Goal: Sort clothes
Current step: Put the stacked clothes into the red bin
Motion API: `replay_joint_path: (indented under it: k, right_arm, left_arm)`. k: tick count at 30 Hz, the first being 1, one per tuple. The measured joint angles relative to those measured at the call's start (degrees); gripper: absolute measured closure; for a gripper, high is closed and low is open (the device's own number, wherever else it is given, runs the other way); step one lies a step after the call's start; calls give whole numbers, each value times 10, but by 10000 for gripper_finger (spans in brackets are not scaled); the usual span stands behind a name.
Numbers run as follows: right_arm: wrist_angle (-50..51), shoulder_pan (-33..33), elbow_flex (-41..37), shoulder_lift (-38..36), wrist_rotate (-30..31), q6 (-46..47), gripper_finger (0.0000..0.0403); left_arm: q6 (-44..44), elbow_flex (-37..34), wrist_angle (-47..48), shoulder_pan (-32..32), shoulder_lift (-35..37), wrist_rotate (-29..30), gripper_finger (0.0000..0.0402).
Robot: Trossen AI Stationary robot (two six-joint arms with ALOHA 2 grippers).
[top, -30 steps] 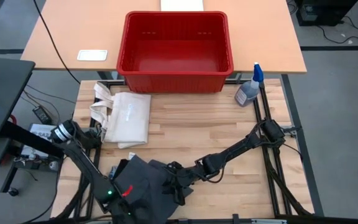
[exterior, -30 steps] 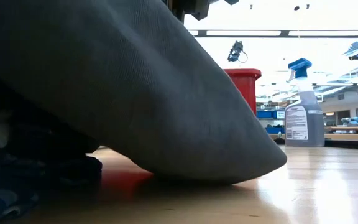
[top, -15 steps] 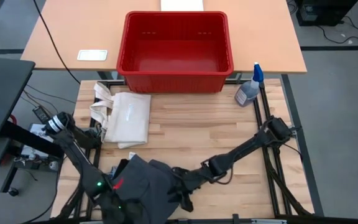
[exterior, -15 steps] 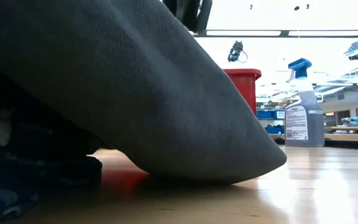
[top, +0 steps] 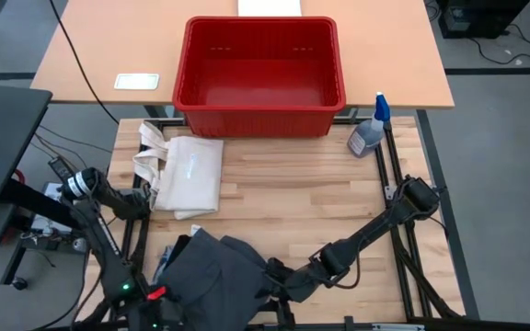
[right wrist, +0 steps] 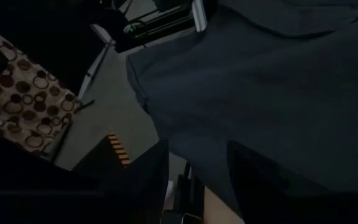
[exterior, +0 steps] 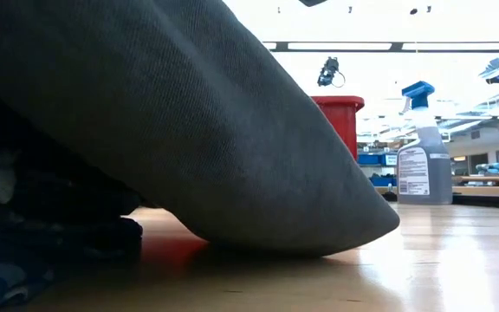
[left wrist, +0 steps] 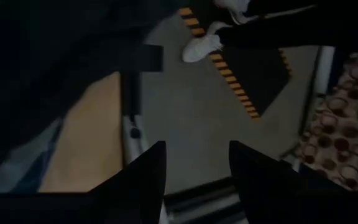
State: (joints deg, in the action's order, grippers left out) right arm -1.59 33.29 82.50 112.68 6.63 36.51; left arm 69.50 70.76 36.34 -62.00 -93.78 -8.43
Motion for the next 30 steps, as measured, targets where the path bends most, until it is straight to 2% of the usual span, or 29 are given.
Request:
replay_joint_path:
  k: [4,9,14,19,22,25,30]
  right_arm:
    - [-1,1,0,0,11,2,232]
    - [-4,1,0,-4,11,13,232]
    - [6,1,0,-30,22,10,234]
    - [67,1,0,-82,73,4,236]
    - [116,1,0,-123,112,0,236]
    - [174,2,0,-163,149,21,236]
    - [257,2,0,-213,207,61,236]
  left_arm:
    - [2,-48,-29,5,0,13,224]
    - [-15,-106,-42,43,0,16,224]
    - [-96,-157,-89,111,0,18,224]
    - [-183,-167,-92,192,0,50,224]
    - [-219,-167,-97,240,0,82,224]
    - [-245,-168,-112,289,0,140,224]
    - [-305,-168,-176,377,0,220,224]
